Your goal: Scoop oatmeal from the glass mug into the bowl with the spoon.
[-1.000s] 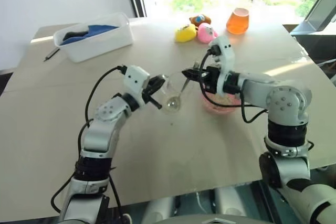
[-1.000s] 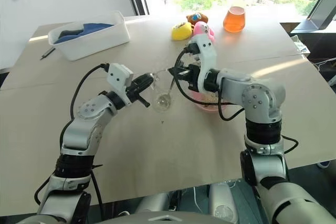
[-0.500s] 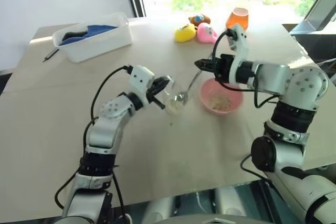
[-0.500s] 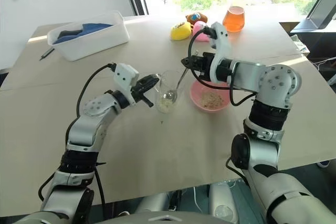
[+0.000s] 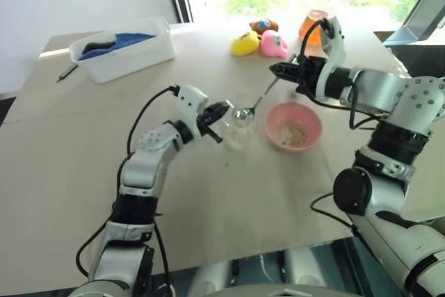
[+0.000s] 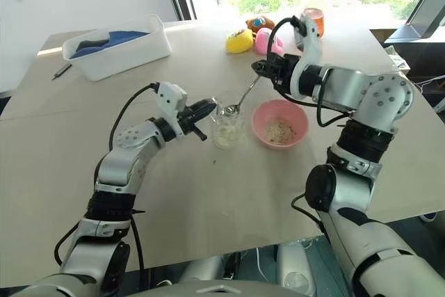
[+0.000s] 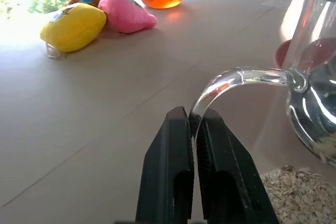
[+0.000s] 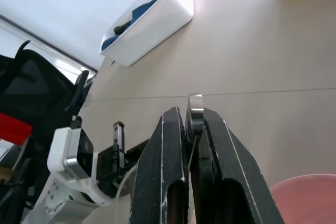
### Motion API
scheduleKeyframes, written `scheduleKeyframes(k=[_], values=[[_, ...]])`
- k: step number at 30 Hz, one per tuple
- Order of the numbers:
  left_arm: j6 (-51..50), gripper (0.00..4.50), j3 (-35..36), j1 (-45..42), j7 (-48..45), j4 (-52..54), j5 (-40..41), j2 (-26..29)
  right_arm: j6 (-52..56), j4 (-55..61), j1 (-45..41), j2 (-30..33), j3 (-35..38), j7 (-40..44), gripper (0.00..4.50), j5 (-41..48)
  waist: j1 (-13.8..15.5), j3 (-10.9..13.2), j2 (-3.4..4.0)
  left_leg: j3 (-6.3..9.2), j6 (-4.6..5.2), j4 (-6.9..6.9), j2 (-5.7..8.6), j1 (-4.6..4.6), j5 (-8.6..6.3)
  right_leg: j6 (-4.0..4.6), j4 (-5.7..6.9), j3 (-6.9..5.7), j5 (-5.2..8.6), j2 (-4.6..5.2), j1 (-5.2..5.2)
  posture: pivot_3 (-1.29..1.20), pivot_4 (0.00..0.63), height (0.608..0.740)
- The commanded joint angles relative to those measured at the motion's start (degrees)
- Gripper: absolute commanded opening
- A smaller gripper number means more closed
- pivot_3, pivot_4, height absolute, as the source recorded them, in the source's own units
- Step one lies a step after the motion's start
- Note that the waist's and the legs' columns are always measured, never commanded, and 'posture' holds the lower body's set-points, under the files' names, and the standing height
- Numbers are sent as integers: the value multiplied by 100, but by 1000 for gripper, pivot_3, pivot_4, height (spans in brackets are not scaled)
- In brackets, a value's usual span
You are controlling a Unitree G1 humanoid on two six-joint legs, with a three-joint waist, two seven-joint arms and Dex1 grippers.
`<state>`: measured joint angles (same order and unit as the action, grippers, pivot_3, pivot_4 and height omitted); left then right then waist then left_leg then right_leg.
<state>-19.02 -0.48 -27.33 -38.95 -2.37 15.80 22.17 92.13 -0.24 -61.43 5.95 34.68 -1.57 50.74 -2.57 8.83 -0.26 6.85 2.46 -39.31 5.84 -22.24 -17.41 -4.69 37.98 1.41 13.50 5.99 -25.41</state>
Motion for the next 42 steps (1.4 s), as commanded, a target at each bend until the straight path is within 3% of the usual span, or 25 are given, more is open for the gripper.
scheduleKeyframes(k=[1,21,37,42], values=[[48,53,25,-145,-295,6,149,73,37,-30,-204,120,171,-63,0,191,1,0,0,0,0,0,0,0,0,0,1,0,0,0,0,0,150,740],[353,53,-53,-412,-641,-727,36,83,37,-567,-333,784,389,-474,0,1244,2,-2,1,-2,0,-3,0,-1,0,0,1,2,0,2,1,0,150,740],[517,53,-69,-407,-634,-809,-50,23,37,-1098,-671,1094,856,-1260,0,2093,4,-2,1,-4,1,-4,-1,-4,0,0,1,4,0,3,0,0,150,740],[516,53,-12,-226,-585,-649,-33,52,37,-1253,-671,1442,927,-1425,0,2324,5,-2,0,-3,1,-7,-1,-14,0,0,0,2,0,3,-6,0,150,740]])
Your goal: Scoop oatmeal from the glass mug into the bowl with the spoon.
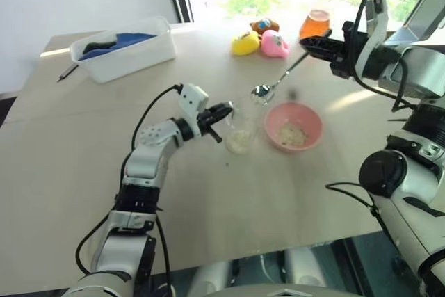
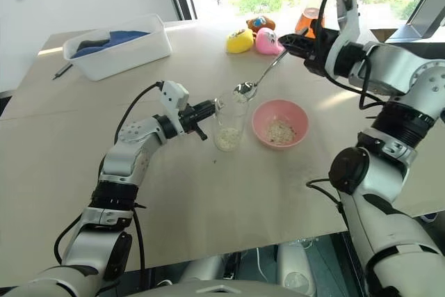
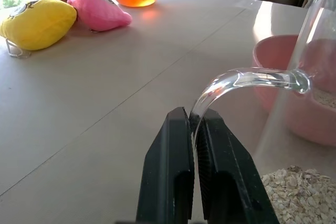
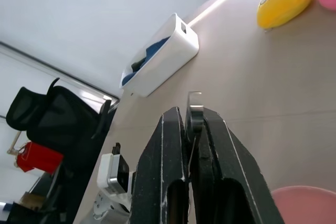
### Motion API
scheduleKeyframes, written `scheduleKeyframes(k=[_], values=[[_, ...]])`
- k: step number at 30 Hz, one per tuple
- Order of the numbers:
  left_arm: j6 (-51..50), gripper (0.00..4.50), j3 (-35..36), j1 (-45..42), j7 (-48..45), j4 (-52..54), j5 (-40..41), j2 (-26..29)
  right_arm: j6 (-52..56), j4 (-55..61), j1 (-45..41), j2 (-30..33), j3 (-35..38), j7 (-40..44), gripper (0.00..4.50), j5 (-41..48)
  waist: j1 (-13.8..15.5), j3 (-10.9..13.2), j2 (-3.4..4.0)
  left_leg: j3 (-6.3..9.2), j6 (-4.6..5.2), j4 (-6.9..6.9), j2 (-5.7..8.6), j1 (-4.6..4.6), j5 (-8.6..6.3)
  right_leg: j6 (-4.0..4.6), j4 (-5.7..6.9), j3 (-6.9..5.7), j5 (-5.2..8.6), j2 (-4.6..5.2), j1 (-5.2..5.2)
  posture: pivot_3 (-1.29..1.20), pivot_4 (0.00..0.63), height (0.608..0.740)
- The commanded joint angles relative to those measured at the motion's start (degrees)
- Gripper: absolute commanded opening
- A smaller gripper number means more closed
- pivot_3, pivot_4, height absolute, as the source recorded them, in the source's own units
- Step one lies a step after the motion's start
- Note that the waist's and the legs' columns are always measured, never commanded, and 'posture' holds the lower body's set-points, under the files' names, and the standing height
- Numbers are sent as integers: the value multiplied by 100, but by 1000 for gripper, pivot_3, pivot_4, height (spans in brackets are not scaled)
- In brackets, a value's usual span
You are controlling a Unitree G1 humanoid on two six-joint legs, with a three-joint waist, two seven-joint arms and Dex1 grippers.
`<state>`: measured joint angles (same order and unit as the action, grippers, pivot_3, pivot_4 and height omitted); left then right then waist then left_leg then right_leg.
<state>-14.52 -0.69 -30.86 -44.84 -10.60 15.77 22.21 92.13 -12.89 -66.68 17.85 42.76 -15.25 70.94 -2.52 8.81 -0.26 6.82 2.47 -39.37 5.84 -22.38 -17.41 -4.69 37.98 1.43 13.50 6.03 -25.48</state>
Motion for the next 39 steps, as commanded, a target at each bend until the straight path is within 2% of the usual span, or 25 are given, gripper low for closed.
scheduleKeyframes(k=[1,7,14,21,25,31,35,39], values=[[44,53,26,162,16,220,-12,53,37,-14,-115,320,119,-75,0,337,1,0,0,0,0,0,0,0,0,0,-1,-1,0,0,0,0,150,740],[-173,53,159,377,164,517,135,77,37,-87,79,655,76,-87,0,439,-1,-1,0,-1,0,0,-1,-2,0,0,0,1,0,5,-1,0,150,740],[-350,53,281,764,333,997,209,199,11,116,402,759,-73,-131,0,338,-2,-1,1,-4,0,0,-2,-3,0,0,0,4,0,7,-2,0,150,740],[-474,53,420,1102,494,1404,259,352,-157,571,942,1005,-628,367,0,57,3,-1,1,-5,0,-2,-2,-4,0,0,1,4,0,5,-4,0,150,740],[-488,53,394,1210,553,1519,247,397,-1003,1651,1397,1433,-1847,1399,0,-701,2,-2,3,-7,0,-2,-2,-4,0,-1,1,5,0,0,-6,0,150,740],[-482,53,326,1160,640,1508,225,388,-2157,2679,1605,2115,-3236,2887,0,-1666,10,-2,3,-9,0,-4,-2,-5,0,-1,2,5,-1,-2,-8,0,150,740],[-445,53,276,1096,657,1461,209,372,-2931,3222,1661,2620,-4055,3753,0,-2422,18,-3,1,-7,0,-6,-1,-7,0,-2,-1,2,-1,-1,-8,0,150,740],[-411,53,247,1086,649,1432,198,365,-3443,3447,1673,2909,-4528,4281,0,-3002,27,-4,1,-6,0,-6,-1,-7,0,-2,-2,0,-1,-1,-8,0,150,740]])
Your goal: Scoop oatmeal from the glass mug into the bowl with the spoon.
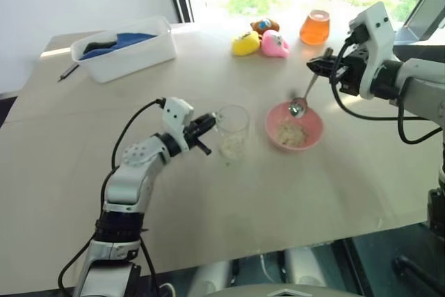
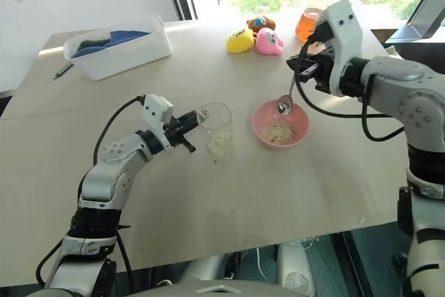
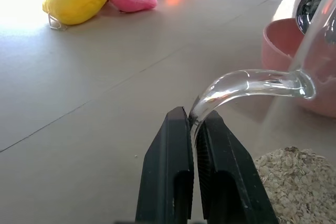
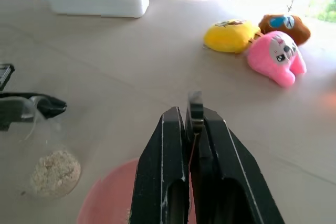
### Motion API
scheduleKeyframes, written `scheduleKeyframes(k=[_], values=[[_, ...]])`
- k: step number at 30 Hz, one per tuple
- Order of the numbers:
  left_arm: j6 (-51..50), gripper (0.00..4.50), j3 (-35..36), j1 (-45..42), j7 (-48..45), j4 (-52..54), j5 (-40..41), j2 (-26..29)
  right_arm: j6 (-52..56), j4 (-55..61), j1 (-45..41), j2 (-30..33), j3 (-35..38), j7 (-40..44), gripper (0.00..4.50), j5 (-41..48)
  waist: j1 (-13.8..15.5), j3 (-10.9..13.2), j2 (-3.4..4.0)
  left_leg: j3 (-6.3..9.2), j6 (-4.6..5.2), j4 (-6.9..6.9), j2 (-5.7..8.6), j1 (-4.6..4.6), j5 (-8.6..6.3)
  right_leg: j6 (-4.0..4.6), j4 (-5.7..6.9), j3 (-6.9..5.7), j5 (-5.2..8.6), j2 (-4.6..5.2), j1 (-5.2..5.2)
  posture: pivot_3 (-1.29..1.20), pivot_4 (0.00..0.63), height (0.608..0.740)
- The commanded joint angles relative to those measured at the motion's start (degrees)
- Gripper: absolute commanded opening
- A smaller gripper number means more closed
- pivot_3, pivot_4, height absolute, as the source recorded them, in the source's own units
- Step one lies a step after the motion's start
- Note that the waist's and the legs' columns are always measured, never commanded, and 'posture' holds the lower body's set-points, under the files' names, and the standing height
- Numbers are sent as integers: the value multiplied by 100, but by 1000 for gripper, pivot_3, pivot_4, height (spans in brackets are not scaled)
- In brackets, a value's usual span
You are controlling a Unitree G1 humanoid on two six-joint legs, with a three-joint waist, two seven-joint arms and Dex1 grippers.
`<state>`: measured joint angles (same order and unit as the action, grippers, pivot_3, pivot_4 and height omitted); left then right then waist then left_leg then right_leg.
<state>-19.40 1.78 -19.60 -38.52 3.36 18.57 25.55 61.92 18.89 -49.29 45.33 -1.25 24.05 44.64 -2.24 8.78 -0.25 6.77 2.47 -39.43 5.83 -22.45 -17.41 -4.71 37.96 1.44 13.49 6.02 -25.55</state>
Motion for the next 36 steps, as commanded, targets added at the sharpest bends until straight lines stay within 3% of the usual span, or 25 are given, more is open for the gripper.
scheduleKeyframes(k=[1,4,7,14,17,22,35,36], values=[[86,53,-3,-42,12,25,-86,33,-529,291,-66,210,-206,459,0,-506,1,0,0,0,0,0,0,0,0,0,0,0,0,0,0,0,150,740],[117,53,-4,-53,6,-8,-104,29,-588,227,-46,141,-163,559,0,-640,6,0,-1,0,0,0,0,0,0,0,-1,0,0,1,0,0,150,740],[148,53,-11,-63,0,-41,-124,21,-106,-183,-267,-374,470,201,0,-219,3,-1,-4,1,0,0,-1,1,0,0,0,1,0,0,0,0,150,740],[249,53,-77,-54,22,-154,-198,-20,1355,-961,-1398,-1718,2078,-871,0,1635,-8,-2,-3,4,0,1,-1,0,0,1,1,0,0,0,-1,0,150,740],[273,53,-88,-62,30,-185,-197,-38,1690,-1036,-1547,-2064,2348,-1284,0,2188,-5,-3,-5,10,0,-1,0,0,0,1,0,-5,0,1,2,0,150,740],[334,53,-101,-73,36,-252,-213,-46,1881,-689,-1183,-2484,2066,-1703,0,2503,-8,-4,-4,10,0,-3,1,0,0,1,3,-5,0,2,3,0,150,740],[436,53,-103,63,80,-236,-236,-75,1316,-294,-505,-2776,580,-1455,0,1452,-23,-14,-2,9,0,-8,2,1,0,1,8,-4,0,0,2,0,150,740],[436,14,-106,69,88,-231,-238,-80,1308,-308,-505,-2784,555,-1430,352,1430,-22,-14,-2,9,0,-8,2,2,0,1,8,-4,0,0,3,0,150,740]])
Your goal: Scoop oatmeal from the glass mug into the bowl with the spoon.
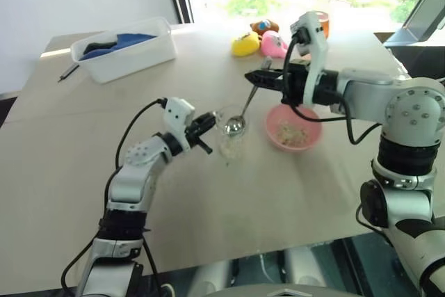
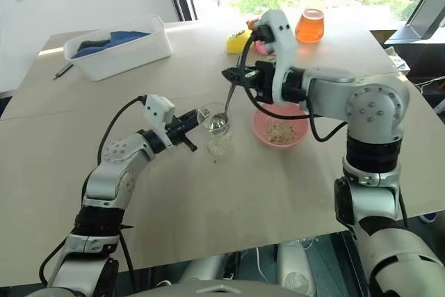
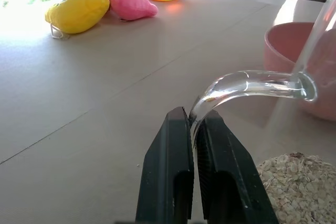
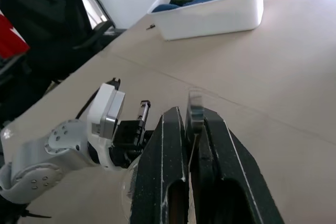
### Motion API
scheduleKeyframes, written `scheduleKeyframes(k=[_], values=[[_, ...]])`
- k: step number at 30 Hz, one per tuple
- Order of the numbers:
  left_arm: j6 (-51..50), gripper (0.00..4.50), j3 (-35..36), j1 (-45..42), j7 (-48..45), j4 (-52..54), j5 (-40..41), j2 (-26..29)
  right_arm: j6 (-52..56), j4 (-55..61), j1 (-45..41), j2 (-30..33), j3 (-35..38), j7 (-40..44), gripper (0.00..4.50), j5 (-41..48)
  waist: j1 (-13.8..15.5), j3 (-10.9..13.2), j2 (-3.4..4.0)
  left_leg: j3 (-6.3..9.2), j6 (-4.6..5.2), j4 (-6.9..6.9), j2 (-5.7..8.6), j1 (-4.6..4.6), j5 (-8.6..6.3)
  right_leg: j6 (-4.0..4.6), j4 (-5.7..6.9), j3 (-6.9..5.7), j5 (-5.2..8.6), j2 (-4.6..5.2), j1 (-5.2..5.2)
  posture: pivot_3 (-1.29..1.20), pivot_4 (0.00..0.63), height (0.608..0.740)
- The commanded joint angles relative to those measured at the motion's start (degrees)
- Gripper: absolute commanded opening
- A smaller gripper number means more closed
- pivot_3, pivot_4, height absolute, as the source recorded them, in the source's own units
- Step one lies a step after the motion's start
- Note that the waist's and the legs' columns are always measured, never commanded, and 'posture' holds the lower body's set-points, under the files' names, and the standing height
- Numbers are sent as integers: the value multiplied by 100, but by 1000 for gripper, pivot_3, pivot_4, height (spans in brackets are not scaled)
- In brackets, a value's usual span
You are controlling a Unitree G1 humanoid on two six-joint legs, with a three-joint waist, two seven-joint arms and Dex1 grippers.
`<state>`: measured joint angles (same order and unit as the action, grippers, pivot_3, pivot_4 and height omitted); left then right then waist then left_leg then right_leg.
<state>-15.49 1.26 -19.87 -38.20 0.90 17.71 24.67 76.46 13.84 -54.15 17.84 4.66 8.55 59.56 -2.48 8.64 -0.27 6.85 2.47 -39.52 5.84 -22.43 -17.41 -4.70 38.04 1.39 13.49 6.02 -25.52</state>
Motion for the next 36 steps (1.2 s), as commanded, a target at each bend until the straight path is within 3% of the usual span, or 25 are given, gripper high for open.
scheduleKeyframes(k=[1,3,4,7,13,17,19,29,36], values=[[46,0,-52,105,59,23,-149,8,-150,195,-17,-45,-49,134,750,-75,1,0,0,0,0,0,0,0,0,0,0,0,0,0,0,0,150,740],[47,0,-45,118,71,34,-152,9,-167,179,-34,-56,-54,194,1444,-69,7,-1,0,1,0,0,0,0,0,0,-1,0,0,0,0,0,150,740],[48,0,-38,133,78,45,-152,13,-212,146,-88,-71,4,189,2193,-73,7,-1,0,1,0,0,0,0,0,0,-1,-2,0,0,1,0,150,740],[53,0,-27,161,93,51,-149,20,-331,-28,-312,-123,265,108,2850,-31,2,-4,2,1,0,0,0,1,0,0,0,-1,0,0,1,0,150,740],[15,0,6,183,82,50,-67,-9,-604,-311,-532,-7,425,144,2850,-306,1,-11,0,2,0,0,0,1,0,0,-1,-2,0,-1,1,0,150,740],[108,1355,-8,154,113,-24,-185,20,-683,-328,-529,30,450,172,2938,-417,-9,-10,1,0,0,0,0,0,0,0,0,0,0,-1,-1,0,150,740],[142,2440,-2,163,109,-35,-221,28,-707,-326,-539,43,486,177,2938,-440,-7,-10,1,1,0,2,0,0,0,0,0,-1,0,-1,-3,0,150,740],[45,2440,301,846,-107,881,130,244,-1140,13,11,504,943,602,2938,-465,1,-11,1,2,0,6,0,-2,0,0,-6,0,0,0,-2,0,150,740],[164,2440,850,1745,193,1944,530,108,-2568,808,1881,988,1318,1365,2938,-1023,25,-13,-2,0,0,10,-2,-3,-1,0,-11,1,0,1,-1,0,150,740]])
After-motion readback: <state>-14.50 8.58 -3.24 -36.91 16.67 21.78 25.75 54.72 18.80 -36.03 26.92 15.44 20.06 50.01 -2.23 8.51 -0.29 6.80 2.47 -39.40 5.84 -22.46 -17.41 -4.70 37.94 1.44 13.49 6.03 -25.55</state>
